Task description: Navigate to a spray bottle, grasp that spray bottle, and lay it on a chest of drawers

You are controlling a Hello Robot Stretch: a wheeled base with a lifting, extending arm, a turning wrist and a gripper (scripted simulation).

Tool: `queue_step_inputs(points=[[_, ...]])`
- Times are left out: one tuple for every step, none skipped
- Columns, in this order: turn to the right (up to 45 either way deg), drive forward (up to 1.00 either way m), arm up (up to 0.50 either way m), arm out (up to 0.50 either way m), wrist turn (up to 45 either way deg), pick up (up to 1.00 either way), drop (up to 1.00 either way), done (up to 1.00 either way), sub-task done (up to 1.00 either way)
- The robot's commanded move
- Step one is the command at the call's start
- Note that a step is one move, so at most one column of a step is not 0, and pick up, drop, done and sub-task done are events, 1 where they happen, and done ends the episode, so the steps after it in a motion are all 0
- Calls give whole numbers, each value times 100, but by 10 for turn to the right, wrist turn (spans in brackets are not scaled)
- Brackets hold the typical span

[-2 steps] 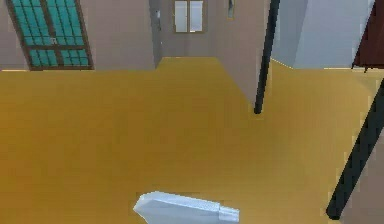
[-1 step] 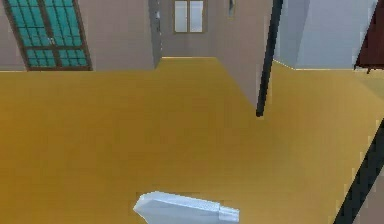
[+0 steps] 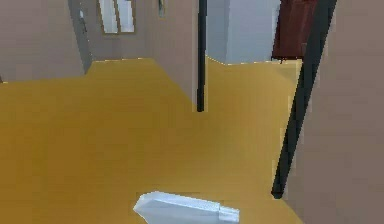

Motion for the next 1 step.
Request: queue_step_inputs(points=[[0, 100, 0, 0, 0, 0, 0, 0, 0]])
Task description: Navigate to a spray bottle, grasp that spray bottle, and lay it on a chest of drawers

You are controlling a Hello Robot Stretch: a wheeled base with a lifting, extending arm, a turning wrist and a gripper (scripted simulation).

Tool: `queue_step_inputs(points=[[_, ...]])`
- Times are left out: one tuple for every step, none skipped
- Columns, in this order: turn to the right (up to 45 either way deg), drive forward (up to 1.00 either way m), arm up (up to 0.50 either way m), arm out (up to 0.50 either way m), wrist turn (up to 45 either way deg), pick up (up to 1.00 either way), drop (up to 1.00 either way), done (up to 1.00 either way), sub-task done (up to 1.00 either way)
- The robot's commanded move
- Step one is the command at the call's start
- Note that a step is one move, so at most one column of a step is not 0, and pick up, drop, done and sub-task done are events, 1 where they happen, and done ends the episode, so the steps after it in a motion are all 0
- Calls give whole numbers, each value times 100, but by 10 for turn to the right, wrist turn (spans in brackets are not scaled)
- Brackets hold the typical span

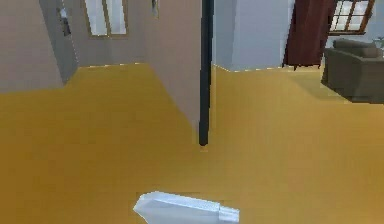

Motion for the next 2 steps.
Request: queue_step_inputs(points=[[0, 40, 0, 0, 0, 0, 0, 0, 0], [240, 0, 0, 0, 0, 0, 0, 0, 0]])
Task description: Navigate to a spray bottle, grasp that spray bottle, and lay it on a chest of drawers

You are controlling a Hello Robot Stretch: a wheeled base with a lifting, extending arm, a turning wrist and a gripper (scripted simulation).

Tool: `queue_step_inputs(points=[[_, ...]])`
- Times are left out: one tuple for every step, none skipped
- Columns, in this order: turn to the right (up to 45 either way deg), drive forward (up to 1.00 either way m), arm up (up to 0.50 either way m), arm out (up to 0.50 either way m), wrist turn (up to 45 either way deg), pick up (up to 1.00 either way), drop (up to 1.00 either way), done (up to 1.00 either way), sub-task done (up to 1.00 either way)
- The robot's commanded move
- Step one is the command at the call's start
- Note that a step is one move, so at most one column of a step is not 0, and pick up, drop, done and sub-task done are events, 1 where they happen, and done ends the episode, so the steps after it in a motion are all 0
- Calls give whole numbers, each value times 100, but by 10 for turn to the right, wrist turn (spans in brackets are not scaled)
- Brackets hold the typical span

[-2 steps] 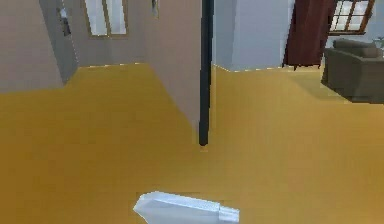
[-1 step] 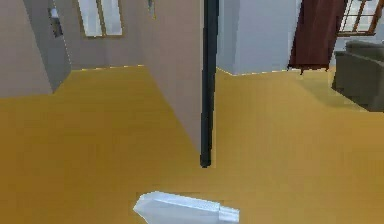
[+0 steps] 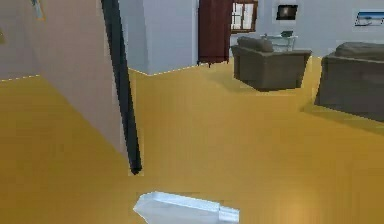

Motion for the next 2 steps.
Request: queue_step_inputs(points=[[0, 50, 0, 0, 0, 0, 0, 0, 0], [450, 0, 0, 0, 0, 0, 0, 0, 0]])
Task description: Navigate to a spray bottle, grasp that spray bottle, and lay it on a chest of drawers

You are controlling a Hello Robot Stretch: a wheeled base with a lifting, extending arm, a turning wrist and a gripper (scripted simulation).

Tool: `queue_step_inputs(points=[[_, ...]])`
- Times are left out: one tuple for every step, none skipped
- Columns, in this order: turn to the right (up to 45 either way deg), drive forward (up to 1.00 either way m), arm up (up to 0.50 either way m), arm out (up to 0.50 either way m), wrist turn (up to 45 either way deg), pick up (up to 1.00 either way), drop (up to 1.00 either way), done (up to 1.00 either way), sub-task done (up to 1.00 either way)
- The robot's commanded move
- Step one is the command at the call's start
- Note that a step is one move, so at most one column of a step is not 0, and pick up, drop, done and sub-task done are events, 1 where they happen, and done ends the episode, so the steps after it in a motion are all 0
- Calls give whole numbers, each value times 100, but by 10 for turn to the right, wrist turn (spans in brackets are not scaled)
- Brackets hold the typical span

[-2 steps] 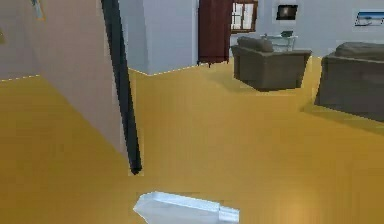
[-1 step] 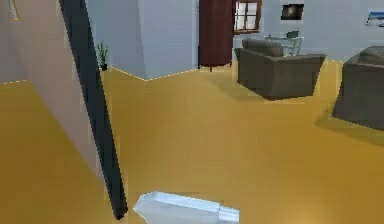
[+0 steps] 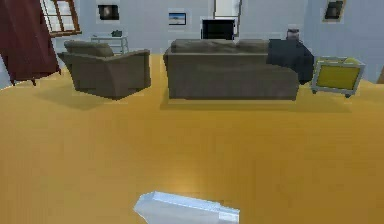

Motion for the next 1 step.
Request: queue_step_inputs(points=[[0, 65, 0, 0, 0, 0, 0, 0, 0]])
